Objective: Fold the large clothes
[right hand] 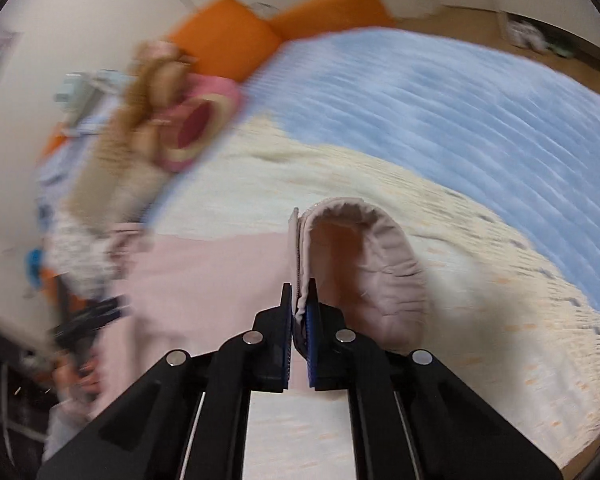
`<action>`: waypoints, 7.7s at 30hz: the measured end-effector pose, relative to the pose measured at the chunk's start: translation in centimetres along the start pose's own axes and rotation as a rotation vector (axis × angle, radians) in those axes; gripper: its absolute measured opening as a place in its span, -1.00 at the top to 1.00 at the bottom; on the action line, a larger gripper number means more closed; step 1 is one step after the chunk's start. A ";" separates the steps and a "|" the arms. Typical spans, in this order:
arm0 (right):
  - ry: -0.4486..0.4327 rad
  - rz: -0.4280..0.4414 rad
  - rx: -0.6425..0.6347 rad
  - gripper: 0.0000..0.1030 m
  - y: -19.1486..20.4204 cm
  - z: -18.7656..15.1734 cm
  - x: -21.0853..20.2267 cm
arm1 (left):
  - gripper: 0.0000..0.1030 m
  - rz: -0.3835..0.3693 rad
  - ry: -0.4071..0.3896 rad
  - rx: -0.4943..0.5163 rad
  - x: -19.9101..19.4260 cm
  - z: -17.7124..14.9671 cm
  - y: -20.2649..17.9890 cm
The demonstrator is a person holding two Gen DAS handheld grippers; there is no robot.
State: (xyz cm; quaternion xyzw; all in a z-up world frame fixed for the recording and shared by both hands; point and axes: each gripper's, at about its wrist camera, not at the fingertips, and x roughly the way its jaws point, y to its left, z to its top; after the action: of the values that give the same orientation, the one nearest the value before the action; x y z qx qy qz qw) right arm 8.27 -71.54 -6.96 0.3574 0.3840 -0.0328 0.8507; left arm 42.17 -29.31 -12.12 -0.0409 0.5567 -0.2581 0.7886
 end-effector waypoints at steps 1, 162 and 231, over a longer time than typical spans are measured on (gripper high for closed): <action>-0.013 0.047 -0.035 0.88 1.9 0.0 -1.0 | -0.95 -0.019 0.012 -0.016 0.1 0.5 -0.1; 0.095 0.198 -0.853 -0.59 46.7 -36.0 9.3 | -0.91 0.360 -0.418 -0.967 -42.3 -45.8 57.0; 0.681 0.172 -0.577 -0.20 61.4 -23.4 39.9 | 0.59 0.019 -0.322 0.484 -23.4 -42.7 5.0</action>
State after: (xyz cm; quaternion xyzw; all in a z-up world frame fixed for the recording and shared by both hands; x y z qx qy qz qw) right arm 41.87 -2.41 -8.69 0.1267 0.6042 0.2655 0.7405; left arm -0.21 -4.92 -9.95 0.1132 0.3469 -0.3660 0.8561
